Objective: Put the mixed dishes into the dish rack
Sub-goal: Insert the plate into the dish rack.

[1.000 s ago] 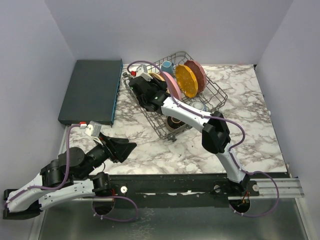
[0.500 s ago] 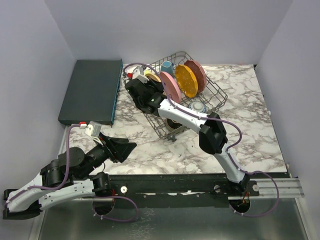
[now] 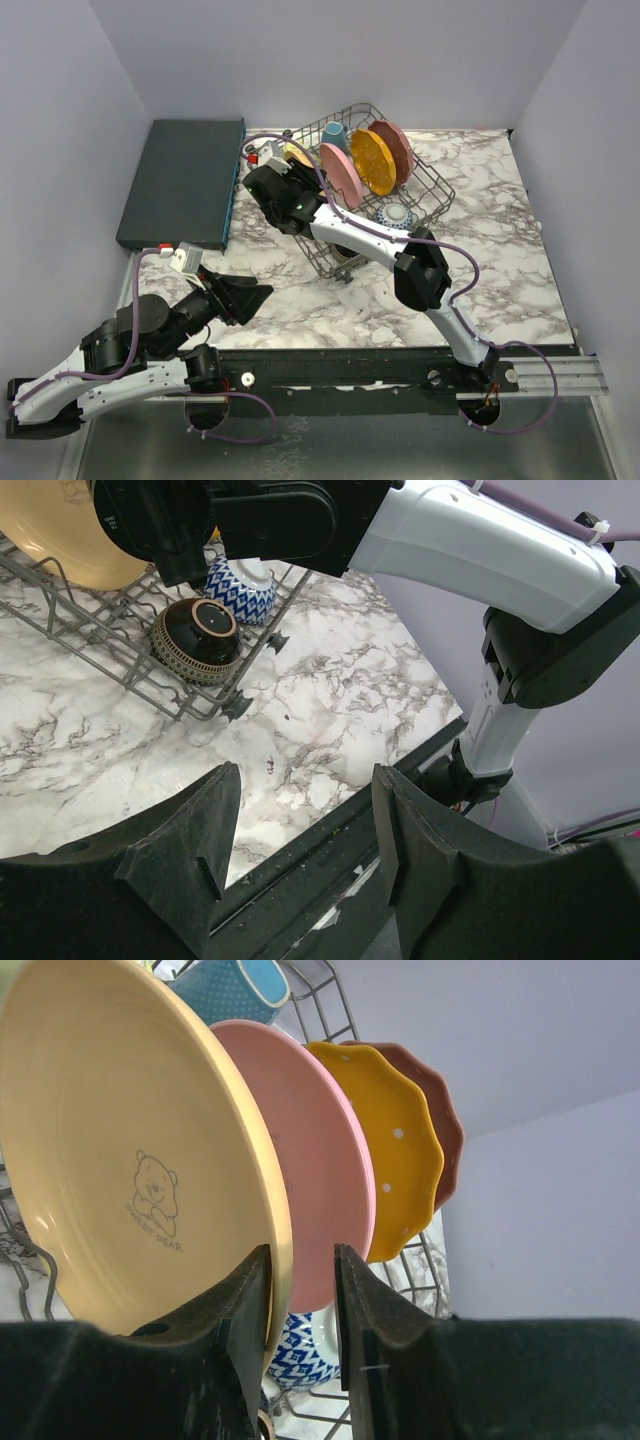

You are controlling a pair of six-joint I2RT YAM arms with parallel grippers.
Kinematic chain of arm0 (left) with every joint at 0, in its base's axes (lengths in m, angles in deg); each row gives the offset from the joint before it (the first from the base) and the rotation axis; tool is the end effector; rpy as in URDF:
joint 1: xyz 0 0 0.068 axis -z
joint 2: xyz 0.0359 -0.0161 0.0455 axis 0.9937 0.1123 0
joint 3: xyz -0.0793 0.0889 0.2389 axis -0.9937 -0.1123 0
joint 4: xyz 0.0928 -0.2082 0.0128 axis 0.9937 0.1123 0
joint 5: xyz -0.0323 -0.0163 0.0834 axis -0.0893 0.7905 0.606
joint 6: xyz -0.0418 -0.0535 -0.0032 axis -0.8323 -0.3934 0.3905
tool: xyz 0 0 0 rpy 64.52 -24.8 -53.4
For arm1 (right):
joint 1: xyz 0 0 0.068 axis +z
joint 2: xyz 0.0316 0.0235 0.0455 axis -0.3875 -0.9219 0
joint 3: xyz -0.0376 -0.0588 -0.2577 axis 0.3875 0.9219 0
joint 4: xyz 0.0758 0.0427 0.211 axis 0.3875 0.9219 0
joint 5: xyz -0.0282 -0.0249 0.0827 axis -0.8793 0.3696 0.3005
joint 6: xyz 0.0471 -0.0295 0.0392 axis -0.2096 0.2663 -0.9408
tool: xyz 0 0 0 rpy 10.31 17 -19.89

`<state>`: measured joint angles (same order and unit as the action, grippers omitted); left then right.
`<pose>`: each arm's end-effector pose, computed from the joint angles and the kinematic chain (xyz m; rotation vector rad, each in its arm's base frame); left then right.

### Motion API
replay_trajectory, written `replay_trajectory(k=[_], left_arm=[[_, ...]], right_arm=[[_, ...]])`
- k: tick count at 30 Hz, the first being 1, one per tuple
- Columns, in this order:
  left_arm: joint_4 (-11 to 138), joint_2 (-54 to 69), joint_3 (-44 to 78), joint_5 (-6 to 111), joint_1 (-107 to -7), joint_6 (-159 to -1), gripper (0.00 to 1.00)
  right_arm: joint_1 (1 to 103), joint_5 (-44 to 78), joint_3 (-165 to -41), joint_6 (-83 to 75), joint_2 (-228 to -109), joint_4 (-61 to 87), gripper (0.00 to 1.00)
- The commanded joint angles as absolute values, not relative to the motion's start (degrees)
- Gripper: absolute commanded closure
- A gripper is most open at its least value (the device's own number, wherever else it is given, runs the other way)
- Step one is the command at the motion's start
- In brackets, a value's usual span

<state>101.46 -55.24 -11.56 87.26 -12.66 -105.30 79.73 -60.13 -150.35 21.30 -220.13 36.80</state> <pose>0.0359 -0.0287 0.3183 0.1439 1.7522 -1.0318 0.3095 0.3816 0.2736 -0.5538 1.7610 -0.8333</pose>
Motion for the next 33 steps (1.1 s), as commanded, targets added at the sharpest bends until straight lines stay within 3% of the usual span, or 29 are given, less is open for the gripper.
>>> replay_trajectory(k=[1, 15, 33], left_arm=[[102.32, -55.77, -11.29, 88.82, -12.73, -105.17, 0.39], [102.5, -55.54, -11.38, 88.81, -12.76, -105.27, 0.39], [102.63, -54.93, -11.37, 88.88, -12.72, -105.44, 0.39]], right_arm=[[80.17, -60.67, -151.22, 20.46, -220.79, 38.0, 0.64], [81.33, -61.27, -150.86, 17.68, -220.38, 40.37, 0.55], [82.53, -57.51, -155.59, 3.34, -220.59, 56.19, 0.44]])
